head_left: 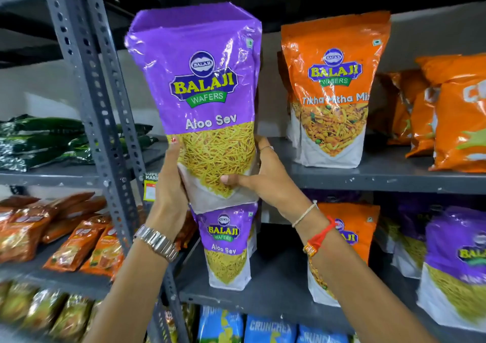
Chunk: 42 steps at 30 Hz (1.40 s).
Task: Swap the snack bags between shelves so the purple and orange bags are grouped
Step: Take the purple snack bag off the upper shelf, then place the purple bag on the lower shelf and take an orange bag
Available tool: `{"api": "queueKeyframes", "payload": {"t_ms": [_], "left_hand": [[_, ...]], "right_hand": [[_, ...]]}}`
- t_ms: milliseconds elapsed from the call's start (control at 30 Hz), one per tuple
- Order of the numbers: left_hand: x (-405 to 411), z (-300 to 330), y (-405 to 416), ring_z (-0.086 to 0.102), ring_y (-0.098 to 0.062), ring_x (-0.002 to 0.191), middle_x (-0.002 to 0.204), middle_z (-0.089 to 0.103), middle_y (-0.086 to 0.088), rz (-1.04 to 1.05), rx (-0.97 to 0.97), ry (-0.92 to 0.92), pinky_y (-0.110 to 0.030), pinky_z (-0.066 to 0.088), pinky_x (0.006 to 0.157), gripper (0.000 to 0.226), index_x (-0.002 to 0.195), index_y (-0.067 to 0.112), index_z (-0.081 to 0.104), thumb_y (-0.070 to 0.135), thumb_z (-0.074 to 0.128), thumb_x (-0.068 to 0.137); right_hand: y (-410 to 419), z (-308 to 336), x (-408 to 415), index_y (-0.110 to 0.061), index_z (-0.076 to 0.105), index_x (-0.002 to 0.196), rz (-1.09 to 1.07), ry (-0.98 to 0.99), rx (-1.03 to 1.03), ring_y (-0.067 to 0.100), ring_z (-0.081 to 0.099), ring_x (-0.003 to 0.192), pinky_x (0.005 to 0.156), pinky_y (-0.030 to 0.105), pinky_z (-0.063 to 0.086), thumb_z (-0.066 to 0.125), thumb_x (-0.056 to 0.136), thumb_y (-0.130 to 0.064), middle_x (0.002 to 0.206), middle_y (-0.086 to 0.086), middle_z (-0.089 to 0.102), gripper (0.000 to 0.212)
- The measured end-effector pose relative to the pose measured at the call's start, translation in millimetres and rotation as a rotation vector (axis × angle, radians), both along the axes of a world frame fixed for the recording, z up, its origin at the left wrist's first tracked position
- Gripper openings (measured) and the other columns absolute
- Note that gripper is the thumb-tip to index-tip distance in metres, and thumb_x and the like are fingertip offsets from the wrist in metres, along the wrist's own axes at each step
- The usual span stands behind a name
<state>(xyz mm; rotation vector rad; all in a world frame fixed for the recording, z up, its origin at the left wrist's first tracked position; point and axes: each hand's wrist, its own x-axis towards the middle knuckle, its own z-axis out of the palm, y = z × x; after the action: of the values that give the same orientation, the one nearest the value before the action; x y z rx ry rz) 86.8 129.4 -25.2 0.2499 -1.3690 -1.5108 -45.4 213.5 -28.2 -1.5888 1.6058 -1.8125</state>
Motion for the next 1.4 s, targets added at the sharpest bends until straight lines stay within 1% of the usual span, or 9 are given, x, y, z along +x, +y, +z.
{"api": "queueKeyframes", "payload": {"t_ms": [167, 267, 367, 633, 700, 933, 1133, 1333, 1400], "left_hand": [[24.2, -51.2, 38.8, 0.068, -0.014, 0.096, 0.095, 0.075, 0.007, -0.015, 0.007, -0.026, -0.038, 0.051, 0.088, 0.031, 0.105, 0.018, 0.061, 0.039, 0.053, 0.083], [33.0, -94.9, 49.6, 0.065, -0.022, 0.103, 0.109, 0.069, -0.003, 0.059, -0.047, -0.146, -0.041, 0.052, 0.087, 0.079, 0.118, 0.01, 0.051, 0.04, 0.082, 0.052], [33.6, -147.3, 56.1, 0.063, -0.02, 0.109, 0.118, 0.065, -0.003, 0.085, -0.047, -0.232, -0.035, 0.052, 0.085, 0.081, 0.124, 0.016, 0.048, 0.03, 0.083, 0.052], [-3.2, -248.2, 65.2, 0.063, 0.0, 0.085, 0.097, 0.062, 0.002, 0.23, 0.031, -0.364, -0.023, 0.054, 0.076, 0.064, 0.103, 0.017, 0.049, 0.004, 0.082, 0.05], [-16.9, -266.0, 64.4, 0.061, -0.001, 0.084, 0.095, 0.061, 0.002, 0.228, 0.059, -0.376, -0.024, 0.053, 0.076, 0.066, 0.102, 0.016, 0.048, 0.005, 0.084, 0.047], [-72.4, -296.9, 43.0, 0.057, -0.04, 0.104, 0.112, 0.057, -0.027, 0.199, 0.099, -0.475, -0.052, 0.048, 0.091, 0.076, 0.116, 0.008, 0.044, 0.01, 0.083, 0.051], [-102.5, -315.0, 24.7, 0.05, -0.034, 0.116, 0.127, 0.05, -0.024, 0.203, 0.13, -0.455, -0.021, 0.047, 0.089, 0.083, 0.128, 0.001, 0.036, -0.002, 0.081, 0.057], [-110.7, -317.1, 20.5, 0.046, -0.027, 0.118, 0.128, 0.047, -0.013, 0.247, 0.087, -0.488, -0.036, 0.04, 0.101, 0.082, 0.127, 0.007, 0.034, 0.004, 0.081, 0.06], [-110.5, -318.3, 26.3, 0.041, -0.023, 0.124, 0.134, 0.043, -0.01, 0.305, 0.055, -0.509, -0.033, 0.036, 0.106, 0.087, 0.132, 0.009, 0.032, 0.011, 0.082, 0.06]], "right_hand": [[31.2, -48.4, 4.7, -0.017, 0.038, 0.128, 0.127, -0.066, 0.076, 0.016, 0.055, 0.117, 0.104, 0.032, 0.046, 0.085, 0.06, -0.006, 0.125, 0.004, 0.057, 0.083], [48.1, -87.3, -0.1, -0.007, 0.035, 0.13, 0.196, -0.098, 0.157, -0.005, 0.057, 0.101, 0.084, 0.007, 0.046, 0.076, 0.067, 0.011, 0.119, 0.005, 0.054, 0.077], [57.7, -131.8, -9.7, -0.006, 0.034, 0.131, 0.205, -0.09, 0.235, -0.022, 0.053, 0.095, 0.081, 0.001, 0.042, 0.074, 0.068, 0.013, 0.114, -0.004, 0.054, 0.077], [62.5, -230.6, -42.0, -0.005, 0.026, 0.14, 0.163, -0.113, 0.401, -0.02, 0.044, 0.111, 0.091, 0.002, 0.038, 0.072, 0.073, 0.009, 0.134, 0.01, 0.043, 0.083], [60.7, -246.9, -51.3, -0.004, 0.023, 0.141, 0.131, -0.134, 0.456, -0.005, 0.044, 0.118, 0.092, 0.003, 0.039, 0.07, 0.074, 0.009, 0.138, 0.014, 0.042, 0.083], [35.7, -291.6, -91.0, -0.014, 0.016, 0.147, -0.017, -0.207, 0.576, 0.026, 0.035, 0.138, 0.115, 0.052, 0.03, 0.073, 0.075, 0.001, 0.148, 0.012, 0.038, 0.093], [16.1, -316.6, -102.4, -0.02, 0.014, 0.149, -0.131, -0.216, 0.548, 0.026, 0.039, 0.136, 0.112, 0.055, 0.035, 0.068, 0.078, -0.002, 0.146, 0.01, 0.042, 0.091], [10.8, -325.1, -95.3, -0.018, 0.021, 0.147, -0.242, -0.226, 0.453, 0.026, 0.046, 0.131, 0.108, 0.051, 0.041, 0.064, 0.081, -0.005, 0.142, 0.008, 0.048, 0.08], [16.8, -323.4, -86.2, -0.011, 0.033, 0.142, -0.338, -0.25, 0.372, 0.018, 0.051, 0.121, 0.105, 0.034, 0.046, 0.065, 0.081, -0.003, 0.131, 0.003, 0.052, 0.069]]}}
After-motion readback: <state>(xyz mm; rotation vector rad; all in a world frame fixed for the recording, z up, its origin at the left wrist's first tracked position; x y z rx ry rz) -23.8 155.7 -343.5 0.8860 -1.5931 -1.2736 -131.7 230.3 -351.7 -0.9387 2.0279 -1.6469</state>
